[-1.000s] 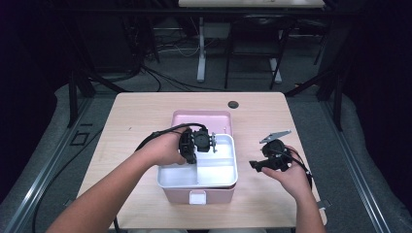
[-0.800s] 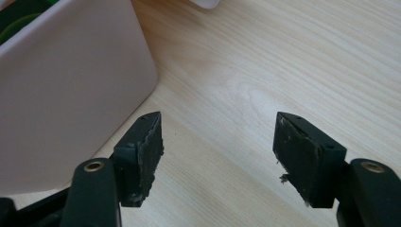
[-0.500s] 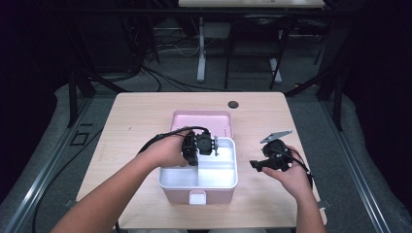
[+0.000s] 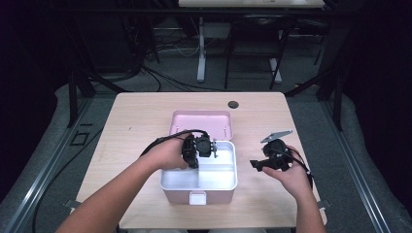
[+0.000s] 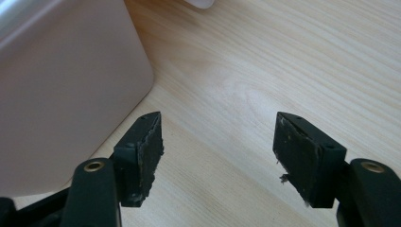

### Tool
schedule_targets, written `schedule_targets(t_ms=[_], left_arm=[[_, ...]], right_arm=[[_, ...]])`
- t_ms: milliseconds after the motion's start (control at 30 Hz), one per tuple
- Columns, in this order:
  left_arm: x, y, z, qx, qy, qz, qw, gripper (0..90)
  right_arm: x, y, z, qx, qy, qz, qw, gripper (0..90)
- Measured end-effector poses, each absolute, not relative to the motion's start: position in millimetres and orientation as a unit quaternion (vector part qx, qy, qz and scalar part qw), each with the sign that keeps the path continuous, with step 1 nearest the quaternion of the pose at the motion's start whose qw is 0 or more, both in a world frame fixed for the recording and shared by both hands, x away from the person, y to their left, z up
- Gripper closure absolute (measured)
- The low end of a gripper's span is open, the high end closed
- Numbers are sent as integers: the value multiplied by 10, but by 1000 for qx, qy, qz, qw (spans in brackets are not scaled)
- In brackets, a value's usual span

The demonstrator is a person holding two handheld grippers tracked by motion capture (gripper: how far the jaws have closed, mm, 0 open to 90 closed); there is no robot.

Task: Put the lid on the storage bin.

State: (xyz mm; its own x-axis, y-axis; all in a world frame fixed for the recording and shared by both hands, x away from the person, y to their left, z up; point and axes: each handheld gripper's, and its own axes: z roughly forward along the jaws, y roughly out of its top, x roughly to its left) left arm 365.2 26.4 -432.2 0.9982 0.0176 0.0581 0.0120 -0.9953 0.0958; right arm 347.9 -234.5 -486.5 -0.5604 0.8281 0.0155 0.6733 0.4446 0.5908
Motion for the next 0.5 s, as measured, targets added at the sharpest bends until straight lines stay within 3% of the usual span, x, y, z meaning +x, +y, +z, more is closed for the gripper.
schedule_targets(t_ms=[500], left_arm=[[3646, 265, -4369, 998, 9, 32, 49, 878]], right_arm=[[3493, -2321, -4858, 454, 827, 296, 148, 307]])
